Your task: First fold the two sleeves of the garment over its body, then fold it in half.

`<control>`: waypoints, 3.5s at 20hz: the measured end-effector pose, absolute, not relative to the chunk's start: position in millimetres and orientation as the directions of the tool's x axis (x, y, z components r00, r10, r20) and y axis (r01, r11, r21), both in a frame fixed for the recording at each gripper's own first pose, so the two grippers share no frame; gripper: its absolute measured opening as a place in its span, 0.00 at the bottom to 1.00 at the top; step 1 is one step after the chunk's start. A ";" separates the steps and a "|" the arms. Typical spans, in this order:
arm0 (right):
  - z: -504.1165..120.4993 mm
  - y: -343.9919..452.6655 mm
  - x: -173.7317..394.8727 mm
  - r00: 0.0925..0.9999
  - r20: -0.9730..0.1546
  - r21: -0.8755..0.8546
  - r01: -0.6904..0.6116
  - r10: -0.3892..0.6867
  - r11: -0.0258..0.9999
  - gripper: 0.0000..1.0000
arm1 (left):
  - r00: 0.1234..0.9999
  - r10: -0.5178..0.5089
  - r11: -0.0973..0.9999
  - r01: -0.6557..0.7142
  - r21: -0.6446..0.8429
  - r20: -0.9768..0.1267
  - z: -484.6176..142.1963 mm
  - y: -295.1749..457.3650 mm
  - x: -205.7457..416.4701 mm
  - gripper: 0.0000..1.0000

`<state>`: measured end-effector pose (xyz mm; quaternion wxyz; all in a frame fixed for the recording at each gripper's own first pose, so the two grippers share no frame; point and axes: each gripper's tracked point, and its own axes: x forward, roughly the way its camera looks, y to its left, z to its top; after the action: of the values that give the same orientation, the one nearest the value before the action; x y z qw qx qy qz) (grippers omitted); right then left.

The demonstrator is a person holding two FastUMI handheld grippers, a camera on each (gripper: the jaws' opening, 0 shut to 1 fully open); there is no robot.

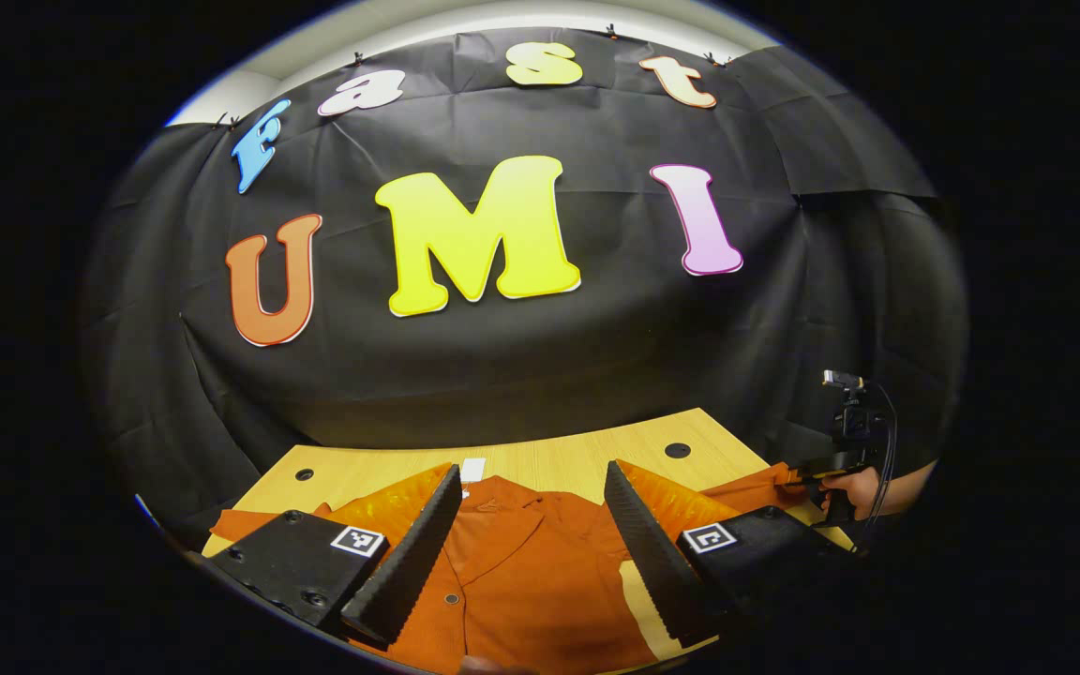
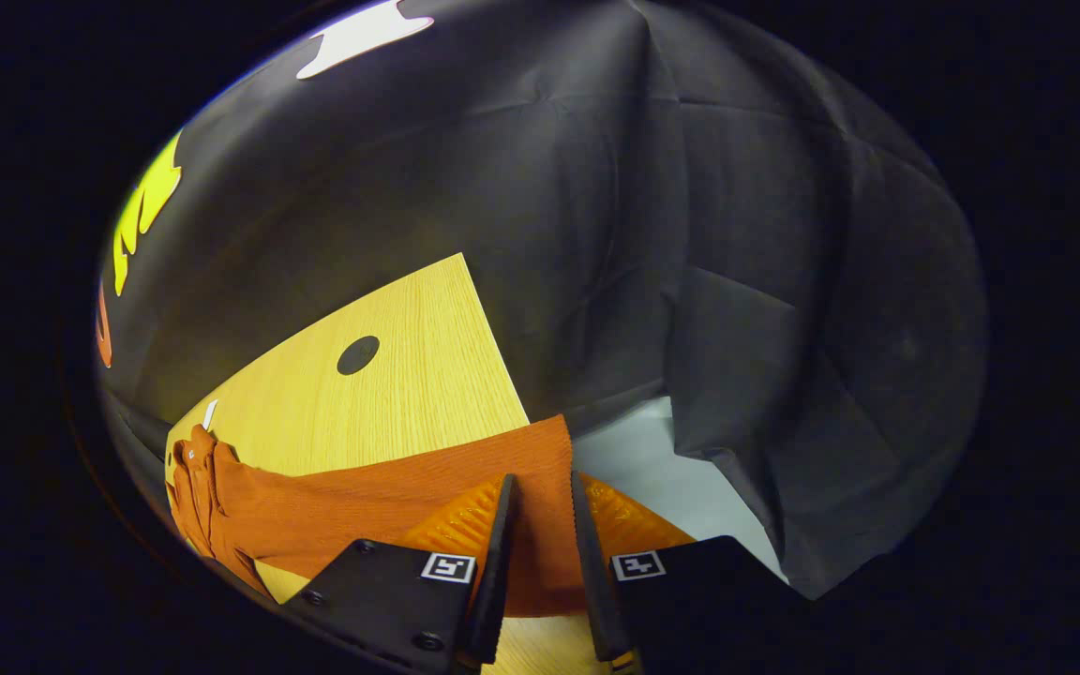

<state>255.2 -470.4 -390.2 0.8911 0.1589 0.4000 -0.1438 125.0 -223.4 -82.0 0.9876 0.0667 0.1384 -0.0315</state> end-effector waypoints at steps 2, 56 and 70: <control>-384.8 -475.6 256.2 0.644 -0.751 0.171 0.408 -0.149 0.897 0.20 | 0.960 -0.029 0.991 0.064 0.119 -0.280 -82.7 -216.0 122.2 0.99; -369.2 290.9 271.0 0.576 -0.746 0.182 -0.307 0.334 0.934 0.24 | 0.881 0.396 0.915 -0.403 0.026 -0.260 -107.8 301.4 13.9 0.97; -200.9 244.8 196.0 0.693 -0.537 0.218 -0.437 0.481 0.873 0.88 | 0.924 0.306 0.942 -0.329 -0.068 -0.232 -135.3 327.4 54.3 0.97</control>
<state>196.0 244.8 -200.9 0.9193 0.0368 0.3020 0.2496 54.3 327.4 -135.3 0.9793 -0.0527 0.1095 0.1620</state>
